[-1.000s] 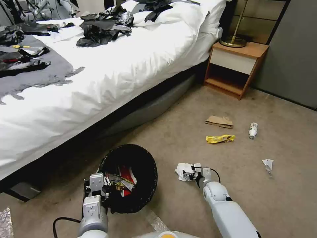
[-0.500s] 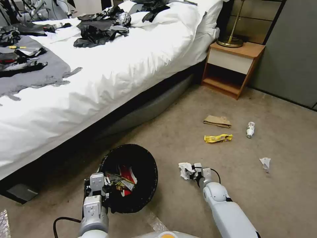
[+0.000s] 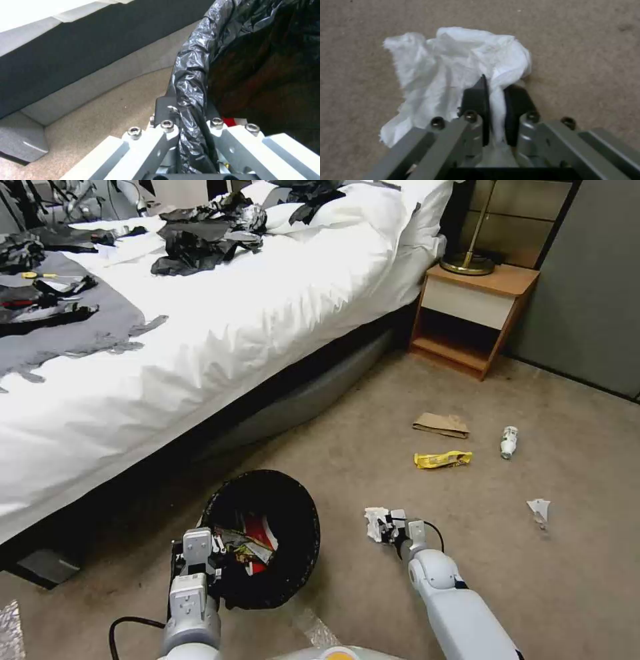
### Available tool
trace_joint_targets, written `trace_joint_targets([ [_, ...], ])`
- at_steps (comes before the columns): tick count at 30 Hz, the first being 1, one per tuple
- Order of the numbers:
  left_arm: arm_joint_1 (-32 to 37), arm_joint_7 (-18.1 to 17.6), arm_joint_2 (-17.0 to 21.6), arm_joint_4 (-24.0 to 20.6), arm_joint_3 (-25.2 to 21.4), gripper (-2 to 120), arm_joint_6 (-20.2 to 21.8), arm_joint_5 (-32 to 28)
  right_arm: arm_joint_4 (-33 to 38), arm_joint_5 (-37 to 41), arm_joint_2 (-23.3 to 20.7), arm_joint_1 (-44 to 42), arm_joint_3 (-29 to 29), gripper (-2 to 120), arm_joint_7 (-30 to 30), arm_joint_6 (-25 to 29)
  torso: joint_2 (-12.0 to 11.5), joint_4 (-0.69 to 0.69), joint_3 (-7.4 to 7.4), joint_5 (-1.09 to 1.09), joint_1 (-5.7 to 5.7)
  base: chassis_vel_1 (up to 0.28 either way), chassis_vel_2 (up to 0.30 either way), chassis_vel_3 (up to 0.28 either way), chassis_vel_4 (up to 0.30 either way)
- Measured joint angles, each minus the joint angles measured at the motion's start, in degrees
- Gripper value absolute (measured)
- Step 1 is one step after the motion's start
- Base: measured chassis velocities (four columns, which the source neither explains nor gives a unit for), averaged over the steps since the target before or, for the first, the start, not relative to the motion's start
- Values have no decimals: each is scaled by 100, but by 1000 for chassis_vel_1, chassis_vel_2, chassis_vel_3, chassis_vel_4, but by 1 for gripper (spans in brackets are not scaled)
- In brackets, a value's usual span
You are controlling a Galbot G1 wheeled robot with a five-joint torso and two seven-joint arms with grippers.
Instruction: Pick up the trash bin, then pick up the garbage from the floor and place it into the trash bin.
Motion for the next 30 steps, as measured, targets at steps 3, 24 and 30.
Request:
trace_joint_targets([
  [3,3,0,4,0,0,1,0,4,143,0,-26,-55,-15,0,16,60,-1,-3,0,-1,0,0,0,0,0],
  [24,10,9,24,-2,45,1,-5,59,2081,351,-232,-752,-121,0,2,820,-1,-4,0,-7,0,0,0,0,0],
  [30,-16,10,26,29,44,1,-5,56,3264,519,-290,-1147,-27,0,-619,2080,-1,-5,-1,-8,0,0,0,0,0],
])
